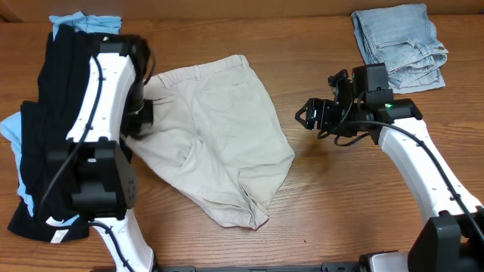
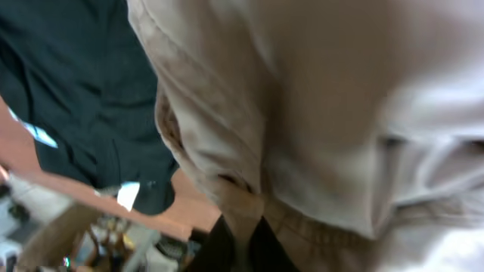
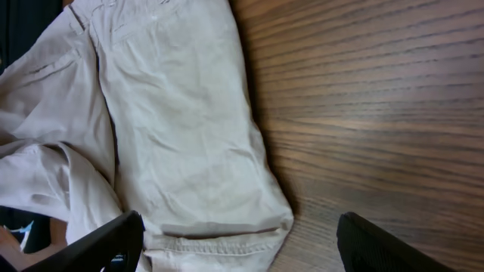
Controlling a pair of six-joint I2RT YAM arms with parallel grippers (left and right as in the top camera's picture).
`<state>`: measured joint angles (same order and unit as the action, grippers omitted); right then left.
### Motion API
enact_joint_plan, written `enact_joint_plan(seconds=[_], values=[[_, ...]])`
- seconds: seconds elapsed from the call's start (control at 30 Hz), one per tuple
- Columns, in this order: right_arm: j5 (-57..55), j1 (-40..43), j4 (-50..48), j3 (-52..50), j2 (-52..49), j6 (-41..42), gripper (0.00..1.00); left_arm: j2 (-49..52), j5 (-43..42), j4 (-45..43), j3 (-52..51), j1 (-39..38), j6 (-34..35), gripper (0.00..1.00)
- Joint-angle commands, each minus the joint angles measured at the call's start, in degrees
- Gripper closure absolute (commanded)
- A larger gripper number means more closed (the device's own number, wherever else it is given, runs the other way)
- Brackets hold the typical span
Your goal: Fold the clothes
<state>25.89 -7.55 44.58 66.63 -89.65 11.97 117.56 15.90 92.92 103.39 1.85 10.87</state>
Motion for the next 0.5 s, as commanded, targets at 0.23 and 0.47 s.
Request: enact_joint_plan(seconds=[0.23,0.47], values=[[-9.44,-6.32,4.81,1.09,0.02,-0.11,0.14,-0.70,1.60,1.62,8.72,1.88,1.99,0.11],[-11.98,-10.88,1.75,-3.08,-0.31,3.54,0.15,-0.70,-13.75,1.44,36.83,0.96,-3.85,0.00]])
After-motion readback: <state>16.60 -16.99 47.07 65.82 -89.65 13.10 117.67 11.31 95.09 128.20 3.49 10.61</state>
